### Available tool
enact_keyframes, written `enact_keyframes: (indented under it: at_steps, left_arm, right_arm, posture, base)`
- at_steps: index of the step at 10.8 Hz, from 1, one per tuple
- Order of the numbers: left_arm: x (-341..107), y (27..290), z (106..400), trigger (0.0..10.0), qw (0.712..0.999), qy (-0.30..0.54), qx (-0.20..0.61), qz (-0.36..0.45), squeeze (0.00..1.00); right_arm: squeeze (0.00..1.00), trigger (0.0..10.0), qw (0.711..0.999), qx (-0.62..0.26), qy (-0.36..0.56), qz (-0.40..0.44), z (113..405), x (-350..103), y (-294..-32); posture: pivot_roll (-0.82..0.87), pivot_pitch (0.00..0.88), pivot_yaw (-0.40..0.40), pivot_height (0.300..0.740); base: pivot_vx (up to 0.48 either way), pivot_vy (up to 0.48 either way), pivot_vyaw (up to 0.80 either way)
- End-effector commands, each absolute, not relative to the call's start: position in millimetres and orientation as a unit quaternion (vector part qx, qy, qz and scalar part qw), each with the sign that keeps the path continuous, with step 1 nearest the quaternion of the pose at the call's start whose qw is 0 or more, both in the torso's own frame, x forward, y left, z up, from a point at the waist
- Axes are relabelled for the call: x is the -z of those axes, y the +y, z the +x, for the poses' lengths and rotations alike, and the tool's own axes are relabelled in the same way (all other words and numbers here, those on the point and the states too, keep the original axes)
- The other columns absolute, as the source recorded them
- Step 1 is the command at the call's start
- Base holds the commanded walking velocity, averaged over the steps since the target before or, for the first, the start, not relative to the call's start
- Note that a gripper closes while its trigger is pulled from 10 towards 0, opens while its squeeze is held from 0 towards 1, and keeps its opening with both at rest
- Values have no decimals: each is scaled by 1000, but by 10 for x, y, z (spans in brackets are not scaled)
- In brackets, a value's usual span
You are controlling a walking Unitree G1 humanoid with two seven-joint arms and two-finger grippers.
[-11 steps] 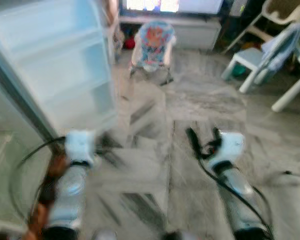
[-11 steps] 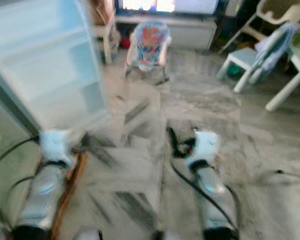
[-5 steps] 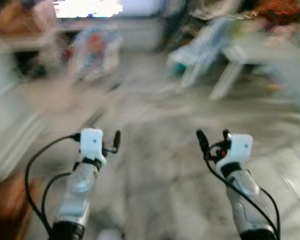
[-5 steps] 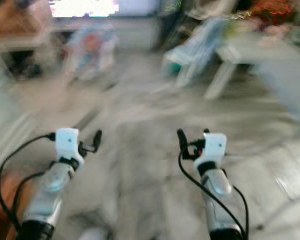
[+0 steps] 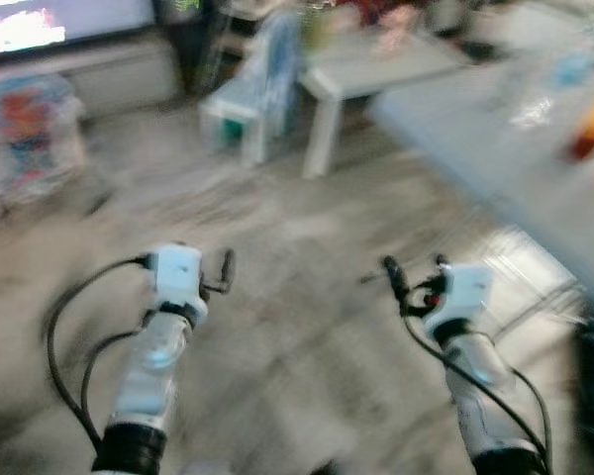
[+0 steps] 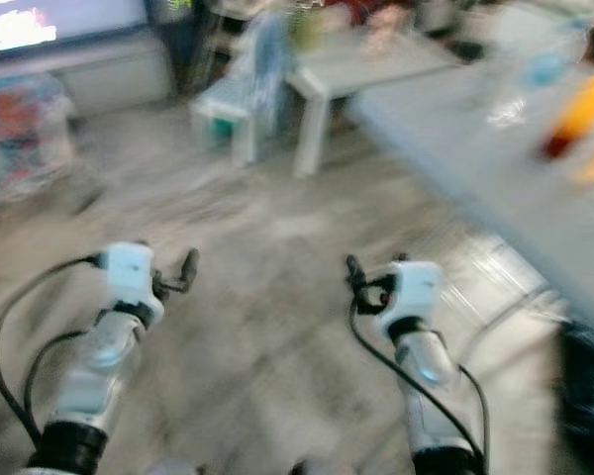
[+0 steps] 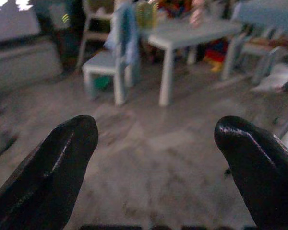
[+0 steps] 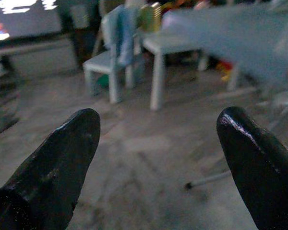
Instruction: Restocking fridge
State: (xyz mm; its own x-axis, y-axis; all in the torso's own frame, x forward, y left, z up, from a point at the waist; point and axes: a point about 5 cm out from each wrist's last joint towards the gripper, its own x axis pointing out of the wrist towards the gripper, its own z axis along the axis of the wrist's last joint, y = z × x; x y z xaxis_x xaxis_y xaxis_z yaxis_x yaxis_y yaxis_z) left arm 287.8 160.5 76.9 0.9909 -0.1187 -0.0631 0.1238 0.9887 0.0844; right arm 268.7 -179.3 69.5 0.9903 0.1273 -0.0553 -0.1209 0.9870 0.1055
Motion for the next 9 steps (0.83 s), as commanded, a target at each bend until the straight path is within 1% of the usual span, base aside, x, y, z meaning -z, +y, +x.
enact_keyframes:
  at_steps: [1, 5, 9]
  left_arm:
    - [-771, 1707, 2880, 10000, 997, 29, 42, 52, 0]
    - [-797, 1672, 2898, 10000, 998, 22, 46, 35, 0]
    - [-883, 1644, 2922, 10000, 999, -1, 46, 4, 0]
  right_arm:
    - [0, 10000, 996, -73, 25, 54, 2711, -720, -1713]
    - [0, 10000, 996, -70, 19, 53, 2715, -742, -1711]
    - [0, 10000, 997, -70, 0, 36, 2711, -792, -1704]
  posture:
    - [93, 57, -53, 740]
    - [92, 51, -52, 740]
    - [90, 49, -53, 740]
  base:
    - [480, 0, -800]
    - [476, 0, -800]
    - [339, 337, -781]
